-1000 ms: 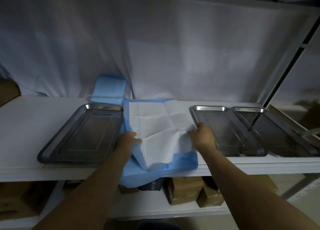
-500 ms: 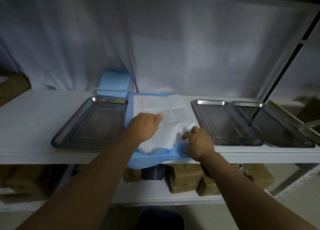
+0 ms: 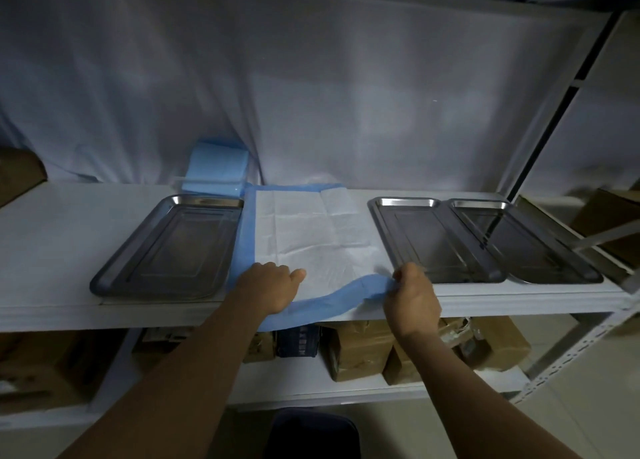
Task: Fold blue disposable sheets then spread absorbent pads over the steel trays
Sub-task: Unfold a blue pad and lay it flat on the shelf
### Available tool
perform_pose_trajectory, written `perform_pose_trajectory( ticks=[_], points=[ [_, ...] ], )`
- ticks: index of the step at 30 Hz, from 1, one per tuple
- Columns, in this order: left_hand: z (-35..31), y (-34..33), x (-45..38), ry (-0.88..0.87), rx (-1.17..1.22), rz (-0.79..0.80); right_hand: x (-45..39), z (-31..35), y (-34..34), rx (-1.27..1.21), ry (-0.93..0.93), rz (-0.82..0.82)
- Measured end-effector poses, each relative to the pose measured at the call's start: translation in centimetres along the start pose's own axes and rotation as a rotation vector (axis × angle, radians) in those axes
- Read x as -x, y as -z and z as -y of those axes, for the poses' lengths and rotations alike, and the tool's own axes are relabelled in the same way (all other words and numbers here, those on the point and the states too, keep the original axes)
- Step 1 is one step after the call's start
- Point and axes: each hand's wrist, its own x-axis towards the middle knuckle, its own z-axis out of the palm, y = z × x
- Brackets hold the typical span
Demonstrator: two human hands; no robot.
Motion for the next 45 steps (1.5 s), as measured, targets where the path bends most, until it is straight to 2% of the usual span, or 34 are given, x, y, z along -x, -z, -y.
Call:
perform_pose_trajectory(
  ticks=[2, 5, 9, 10, 13, 15, 17, 19, 21, 23, 25, 27, 32, 35, 39, 42, 45],
  points=[
    [-0.2, -0.1, 0.2, 0.016, 0.084, -0.029, 0.1, -0.2, -0.4, 0.105, 0.128, 0.110],
    [-0.3, -0.4, 0.5, 0.015, 0.126, -0.051, -0.3, -0.4, -0.6, 0.216, 0.157, 0.097],
    [-0.9, -0.2, 1.2, 0.004, 0.047, -0.049, -0.1, -0.6, 0.1, -0.097, -0.167, -0.162],
    [-0.9, -0.2, 1.3, -0.004, -0.006, -0.030, -0.2, -0.9, 0.1, -0.145, -0.205, -0.170],
    [-0.7, -0.3, 0.6, -0.033, -0.174, 0.046, 0.3, -1.4, -0.4, -0.283, -0.167, 0.030],
    [-1.4, 0.1, 0.4, 0.033, -0.180, 0.094, 0.6, -1.5, -0.6, -0.312, -0.143, 0.105],
    [-3.0, 0.4, 0.4, 0.020, -0.085, 0.026, 0.6, -1.5, -0.9, -0.234, -0.133, 0.118],
    [-5.0, 0.0, 0.8, -0.152, 0.093, -0.034, 0.5, -1.5, -1.0, -0.192, -0.130, 0.107],
    [-7.0, -0.9, 1.4, -0.332, 0.189, -0.027, 0.1, -1.4, -0.9, -0.227, -0.108, 0.127],
    [-8.9, -2.1, 1.7, -0.404, 0.117, -0.101, -0.2, -1.3, -0.7, -0.374, -0.129, 0.142],
    [-10.2, -3.0, 1.7, -0.419, 0.058, -0.247, -0.9, -1.3, -0.1, -0.620, -0.259, 0.132],
    [-10.7, -3.6, 1.2, -0.457, 0.098, -0.349, -1.9, -1.7, 0.3, -0.708, -0.361, 0.131],
    [-11.0, -4.1, 1.0, -0.541, 0.225, -0.547, -5.2, -1.4, 0.7, -0.433, -0.277, 0.191],
    [-10.9, -3.5, 1.3, -0.496, 0.303, -0.631, -7.1, -0.1, 0.5, -0.381, -0.290, 0.356],
    [-10.6, -2.9, 1.2, -0.563, 0.148, -0.632, -7.9, 1.9, -0.2, -0.370, -0.321, 0.536],
    [-11.3, -3.0, 1.1, -0.644, 0.073, -0.673, -8.1, 2.5, 0.0, -0.238, -0.300, 0.598],
    [-11.9, -3.2, 1.0, -0.684, 0.089, -0.755, -8.3, 2.3, 0.6, -0.328, -0.361, 0.595]
  ],
)
